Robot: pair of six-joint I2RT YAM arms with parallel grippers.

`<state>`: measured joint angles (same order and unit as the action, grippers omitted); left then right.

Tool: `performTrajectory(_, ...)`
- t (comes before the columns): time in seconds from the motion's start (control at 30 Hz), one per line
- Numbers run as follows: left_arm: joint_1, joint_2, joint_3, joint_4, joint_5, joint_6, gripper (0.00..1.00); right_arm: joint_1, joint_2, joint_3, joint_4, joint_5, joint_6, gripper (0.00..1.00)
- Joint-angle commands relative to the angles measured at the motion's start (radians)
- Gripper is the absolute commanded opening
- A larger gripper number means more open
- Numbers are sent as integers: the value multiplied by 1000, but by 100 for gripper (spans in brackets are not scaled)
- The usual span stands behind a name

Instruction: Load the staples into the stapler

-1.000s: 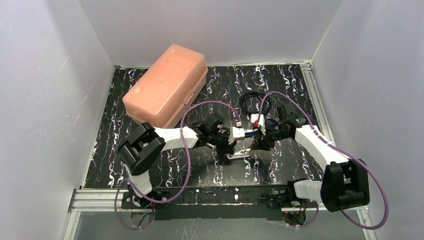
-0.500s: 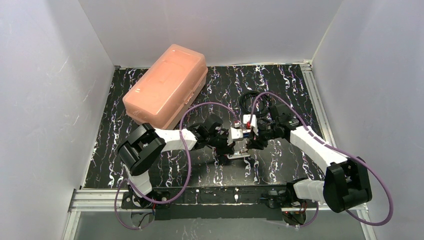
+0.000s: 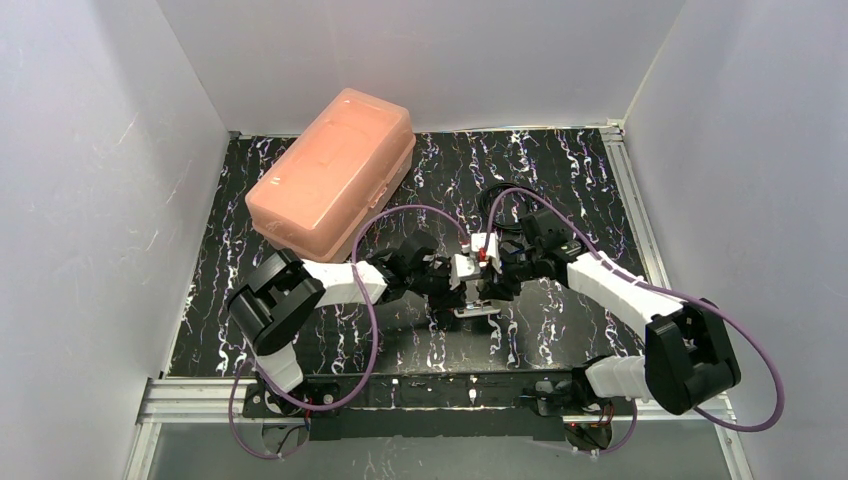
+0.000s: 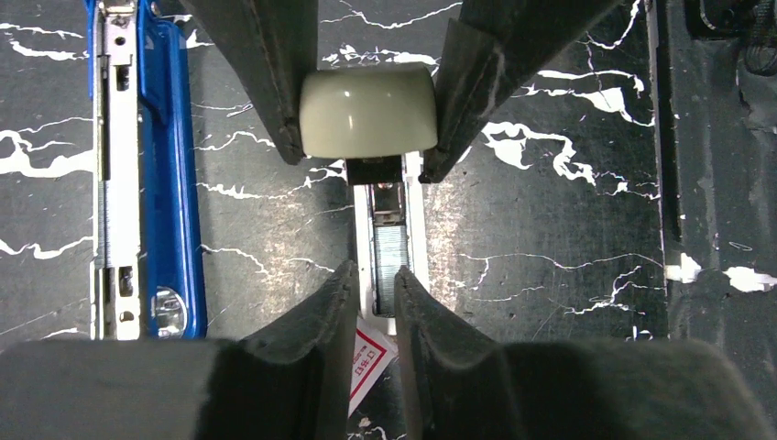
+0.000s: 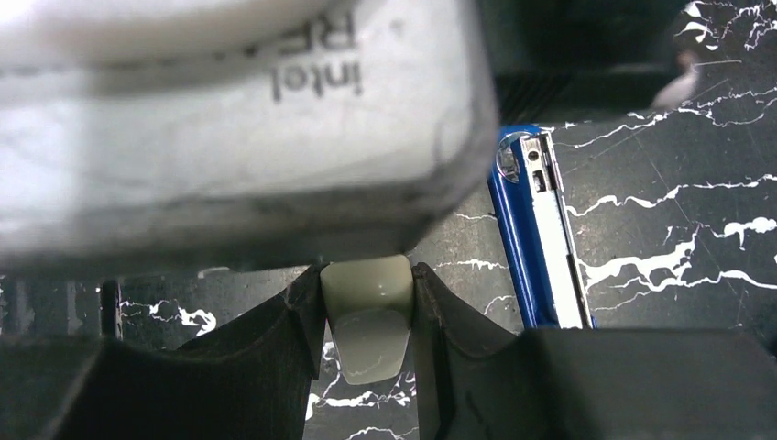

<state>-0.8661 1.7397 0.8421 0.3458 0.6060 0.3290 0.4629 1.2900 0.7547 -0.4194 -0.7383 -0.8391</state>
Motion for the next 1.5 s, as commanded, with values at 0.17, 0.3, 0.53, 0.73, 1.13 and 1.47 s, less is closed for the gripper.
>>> performTrajectory(0.17,19,-91,-54,-37,6,3,36,24,47,-40,10,31,59,36)
performTrajectory(0.3,34,-126,-73,-37,10,7,42,36,62,-46,16,44,65,37)
performTrajectory(0.53,76,-184,-96,-38,42,-4,50,62,75,-50,24,86,71,38)
performTrajectory(0.73,89,-197,-101,-38,69,-3,51,62,67,-59,9,113,45,37)
performTrajectory(1.13,92,-205,-107,-37,59,9,51,103,82,-51,11,190,60,45)
performTrajectory(1.47,112,-231,-63,-101,45,35,53,105,70,-16,-63,319,49,77)
